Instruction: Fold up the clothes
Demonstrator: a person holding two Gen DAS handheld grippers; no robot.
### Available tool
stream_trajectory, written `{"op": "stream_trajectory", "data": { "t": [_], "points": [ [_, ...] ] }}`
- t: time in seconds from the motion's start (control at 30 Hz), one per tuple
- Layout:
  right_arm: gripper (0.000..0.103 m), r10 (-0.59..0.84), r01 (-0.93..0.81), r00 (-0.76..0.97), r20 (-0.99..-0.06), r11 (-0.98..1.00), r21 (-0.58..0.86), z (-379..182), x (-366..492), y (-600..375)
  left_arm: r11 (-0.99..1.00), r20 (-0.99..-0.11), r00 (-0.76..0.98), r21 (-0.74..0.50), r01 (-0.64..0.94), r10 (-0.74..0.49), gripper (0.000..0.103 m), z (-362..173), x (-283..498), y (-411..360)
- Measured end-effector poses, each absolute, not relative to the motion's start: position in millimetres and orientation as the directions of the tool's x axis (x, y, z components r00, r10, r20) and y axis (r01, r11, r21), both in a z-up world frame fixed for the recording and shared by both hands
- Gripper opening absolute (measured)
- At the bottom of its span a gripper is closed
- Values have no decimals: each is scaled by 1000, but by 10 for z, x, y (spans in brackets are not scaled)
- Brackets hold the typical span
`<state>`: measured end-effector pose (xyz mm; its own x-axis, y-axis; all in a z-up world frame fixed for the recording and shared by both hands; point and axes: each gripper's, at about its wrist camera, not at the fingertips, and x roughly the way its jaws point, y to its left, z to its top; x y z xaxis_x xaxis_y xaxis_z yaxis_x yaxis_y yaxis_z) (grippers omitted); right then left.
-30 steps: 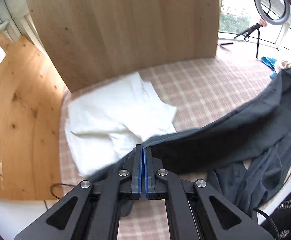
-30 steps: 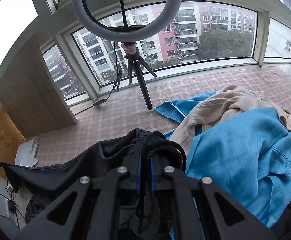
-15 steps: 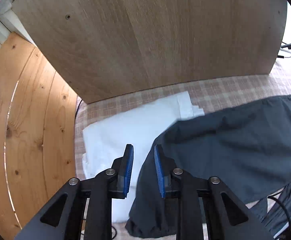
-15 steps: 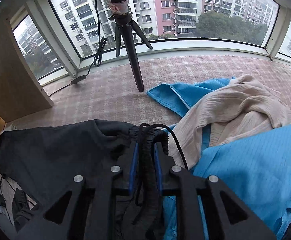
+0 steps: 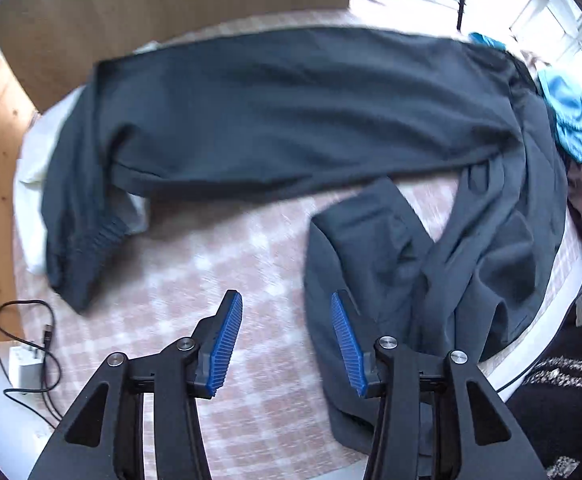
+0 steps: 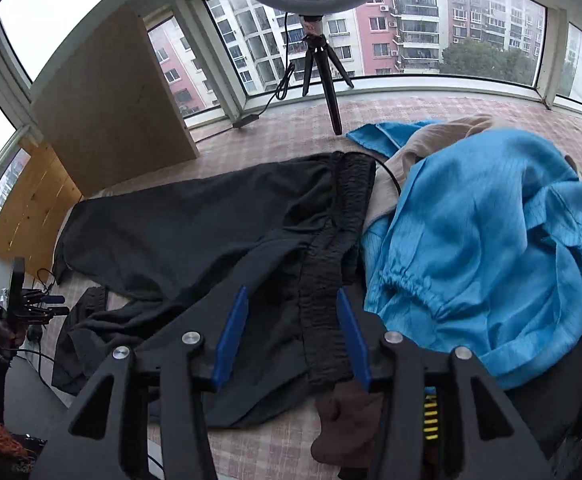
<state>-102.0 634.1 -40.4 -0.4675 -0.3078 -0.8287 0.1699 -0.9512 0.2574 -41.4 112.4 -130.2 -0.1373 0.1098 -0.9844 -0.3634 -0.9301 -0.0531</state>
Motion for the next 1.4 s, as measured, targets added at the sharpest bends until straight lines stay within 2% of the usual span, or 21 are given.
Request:
{"op": "stream_trajectory", "data": {
  "t": [0.13,0.2,0.23,0.27,0.3,0.5,0.67,0.7,0.73,0.8,0.87,0.9,1.03,1.07,1.13,1.17,1.2,1.27,1.37,1.4],
  "points": [
    [45,-357,166,-384,-851,-934,317,-813,-772,6277,-930,-987,-75,-104,-352,139,44,-1586,-309,1357],
    [46,-347,169,-373,-860,-937,304,-945,-739,6250,-930,-986,-91,-101,-354,142,39,-1583,-255,1429],
    [46,-332,167,-371,-868,-943,289,-1002,-736,6239,-932,-984,-93,-112,-344,152,27,-1566,-231,1436],
    [46,-323,169,-364,-874,-945,279,-1057,-760,6236,-935,-982,-91,-128,-329,167,6,-1548,-210,1430],
    [46,-318,167,-354,-880,-947,275,-1120,-800,6250,-938,-980,-89,-144,-315,181,2,-1529,-189,1425],
    [46,-242,128,-292,-925,-969,213,-1490,-1060,6379,-961,-959,-178,-180,-210,219,2,-1173,117,1135],
    [48,-178,173,-278,-944,-976,133,-1735,-1107,6308,-986,-949,-265,-161,-54,169,2,-819,471,629],
    [37,-179,188,-292,-939,-974,127,-1726,-1078,6281,-987,-945,-284,-161,-19,159,2,-754,553,508],
    [35,-181,203,-306,-935,-972,121,-1716,-1049,6254,-987,-941,-303,-161,17,148,2,-688,635,387],
    [18,-217,205,-325,-921,-966,155,-1608,-973,6266,-987,-938,-331,-139,80,105,2,-558,752,142],
    [7,-259,206,-355,-898,-959,195,-1421,-867,6310,-986,-939,-341,-93,142,39,2,-425,911,-41],
    [6,-283,207,-377,-882,-954,218,-1289,-800,6346,-984,-941,-339,-64,166,4,2,-363,969,-134],
    [2,-302,183,-492,-816,-953,242,-682,-514,6652,-971,-944,-298,70,230,-139,3,-196,1007,-418],
    [1,-270,164,-499,-823,-963,216,-642,-496,6717,-966,-943,-281,114,234,-179,4,-198,943,-450],
    [1,-204,124,-512,-835,-979,163,-564,-461,6846,-952,-933,-247,208,222,-262,19,-267,756,-474],
    [1,-170,104,-516,-840,-985,136,-527,-445,6909,-945,-926,-230,257,201,-301,39,-341,644,-470],
    [1,-128,100,-495,-859,-991,90,-588,-477,6903,-933,-916,-211,304,191,-342,45,-418,553,-474],
    [2,-133,95,-448,-884,-990,101,-696,-493,6914,-918,-903,-188,358,171,-387,44,-531,455,-480],
    [3,-195,119,-411,-890,-980,160,-801,-438,6878,-938,-919,-212,300,172,-333,45,-510,548,-514],
    [10,-195,136,-403,-894,-979,153,-842,-443,6810,-943,-923,-219,280,179,-316,46,-493,607,-535]
  ]
}}
